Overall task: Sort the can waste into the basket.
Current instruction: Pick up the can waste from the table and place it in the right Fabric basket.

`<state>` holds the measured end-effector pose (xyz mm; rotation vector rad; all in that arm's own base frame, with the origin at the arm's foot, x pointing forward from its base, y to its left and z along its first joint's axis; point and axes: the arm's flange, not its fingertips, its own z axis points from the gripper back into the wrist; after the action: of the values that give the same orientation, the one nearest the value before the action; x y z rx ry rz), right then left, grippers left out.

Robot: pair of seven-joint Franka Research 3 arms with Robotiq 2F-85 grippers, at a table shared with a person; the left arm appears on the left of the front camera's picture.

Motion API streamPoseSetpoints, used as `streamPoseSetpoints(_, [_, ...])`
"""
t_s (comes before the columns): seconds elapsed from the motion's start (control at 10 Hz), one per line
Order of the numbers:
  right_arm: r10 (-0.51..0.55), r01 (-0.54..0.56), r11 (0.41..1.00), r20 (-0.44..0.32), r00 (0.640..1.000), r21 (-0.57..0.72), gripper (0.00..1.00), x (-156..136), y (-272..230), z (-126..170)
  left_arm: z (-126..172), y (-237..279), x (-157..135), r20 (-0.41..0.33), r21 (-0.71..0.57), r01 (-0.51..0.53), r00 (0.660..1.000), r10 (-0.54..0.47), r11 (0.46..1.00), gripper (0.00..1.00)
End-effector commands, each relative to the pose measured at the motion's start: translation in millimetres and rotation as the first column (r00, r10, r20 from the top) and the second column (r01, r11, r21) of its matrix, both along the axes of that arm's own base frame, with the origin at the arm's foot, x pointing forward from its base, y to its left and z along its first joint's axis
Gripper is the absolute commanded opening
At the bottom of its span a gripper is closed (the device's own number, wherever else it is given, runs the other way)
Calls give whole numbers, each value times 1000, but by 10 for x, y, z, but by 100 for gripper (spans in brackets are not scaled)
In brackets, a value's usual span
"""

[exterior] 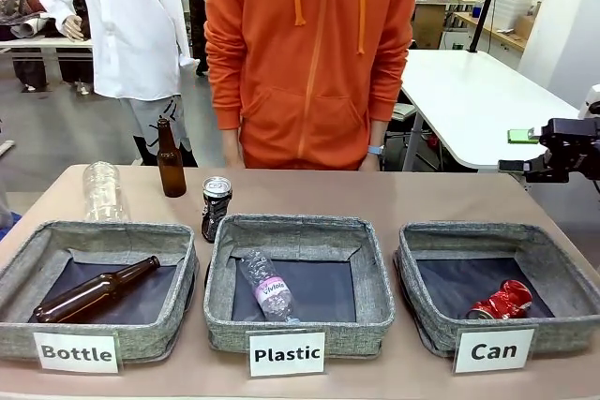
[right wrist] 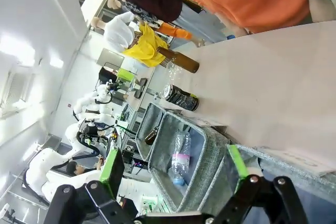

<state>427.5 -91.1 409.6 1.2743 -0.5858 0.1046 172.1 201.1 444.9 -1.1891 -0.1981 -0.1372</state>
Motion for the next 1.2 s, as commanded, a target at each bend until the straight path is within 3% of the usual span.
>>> streamPoseSetpoints(0.0, [0,0,1000,24,1000,-5,100,2,4,16,39,10,-2,3,-19,0,1000,0,1000,100])
streamPoseSetpoints(0.1, [0,0,1000,24,1000,-5,100,2,4,16,0,0,0,0,0,0,1000,0,1000,100])
streamPoseSetpoints(0.2, [0,0,1000,24,1000,-5,100,2,4,16,176,-242,35,15,118,33,999,-35,993,100])
streamPoseSetpoints(0.5, [0,0,1000,24,1000,-5,100,2,4,16,557,-1432,710,64,346,191,972,-226,919,100])
streamPoseSetpoints(0.7, [0,0,1000,24,1000,-5,100,2,4,16,539,-2131,1029,35,444,317,928,-370,838,100])
streamPoseSetpoints(0.8, [0,0,1000,24,1000,-5,100,2,4,16,456,-2436,1148,114,496,279,918,-380,823,100])
streamPoseSetpoints(0.9, [0,0,1000,24,1000,-5,100,2,4,16,372,-2585,1296,271,540,20,942,-196,841,100])
streamPoseSetpoints(1.0, [0,0,1000,24,1000,-5,100,2,4,16,611,-2407,945,74,473,303,922,-380,827,100])
streamPoseSetpoints(1.1, [0,0,1000,24,1000,-5,100,2,4,16,611,-2407,945,74,473,303,922,-380,827,100])
